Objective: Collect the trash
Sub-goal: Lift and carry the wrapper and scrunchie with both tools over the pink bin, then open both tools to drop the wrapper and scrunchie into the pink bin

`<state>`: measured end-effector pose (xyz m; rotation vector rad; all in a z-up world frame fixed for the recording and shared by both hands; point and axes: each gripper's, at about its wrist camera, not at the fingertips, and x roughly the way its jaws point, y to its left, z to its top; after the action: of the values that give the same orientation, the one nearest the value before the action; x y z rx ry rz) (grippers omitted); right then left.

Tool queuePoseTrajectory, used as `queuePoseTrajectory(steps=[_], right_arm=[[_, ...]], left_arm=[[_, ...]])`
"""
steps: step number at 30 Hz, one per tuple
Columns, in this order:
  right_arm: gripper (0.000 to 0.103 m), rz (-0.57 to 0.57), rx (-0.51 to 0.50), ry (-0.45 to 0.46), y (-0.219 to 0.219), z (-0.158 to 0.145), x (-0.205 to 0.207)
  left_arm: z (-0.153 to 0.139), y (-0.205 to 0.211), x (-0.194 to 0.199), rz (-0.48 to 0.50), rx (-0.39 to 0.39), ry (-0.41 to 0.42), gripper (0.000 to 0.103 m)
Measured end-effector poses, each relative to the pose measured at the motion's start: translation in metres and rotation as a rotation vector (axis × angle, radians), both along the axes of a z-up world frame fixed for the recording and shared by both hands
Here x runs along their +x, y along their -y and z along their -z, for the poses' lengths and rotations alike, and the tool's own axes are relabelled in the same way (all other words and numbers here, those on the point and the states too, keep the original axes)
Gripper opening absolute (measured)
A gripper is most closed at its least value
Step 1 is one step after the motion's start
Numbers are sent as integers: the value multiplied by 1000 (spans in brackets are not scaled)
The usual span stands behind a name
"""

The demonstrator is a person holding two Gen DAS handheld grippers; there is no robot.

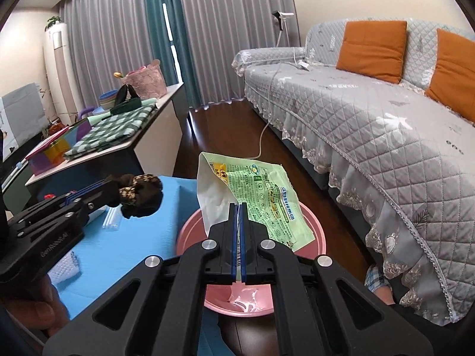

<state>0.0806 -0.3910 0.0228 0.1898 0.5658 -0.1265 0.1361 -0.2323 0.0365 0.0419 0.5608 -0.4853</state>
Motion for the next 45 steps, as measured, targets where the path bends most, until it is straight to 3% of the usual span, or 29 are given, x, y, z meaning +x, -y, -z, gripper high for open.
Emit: queuePoseTrajectory(steps=[7,8,10,12,15,27,45], right_arm=[[2,-1,18,-26,4,13,12],[6,-1,18,-34,4,15,14],[8,9,17,-56,4,19,17],[20,15,25,-67,6,22,18],[34,21,16,-70,4,23,18],[34,-1,3,-39,-14,8,11],[34,-195,-22,61,-109,-34,-23]], left_arm=[[11,18,13,39,5,-13,9],[11,20,13,48,3,-15,10],[15,23,16,78,-6,-32,18],[17,23,17,76,-13,-36,26],[18,20,15,69,-15,-39,26],[3,-20,-5,-10,-9,-17,26],[-31,-139,-73,-204,-20,43,26]])
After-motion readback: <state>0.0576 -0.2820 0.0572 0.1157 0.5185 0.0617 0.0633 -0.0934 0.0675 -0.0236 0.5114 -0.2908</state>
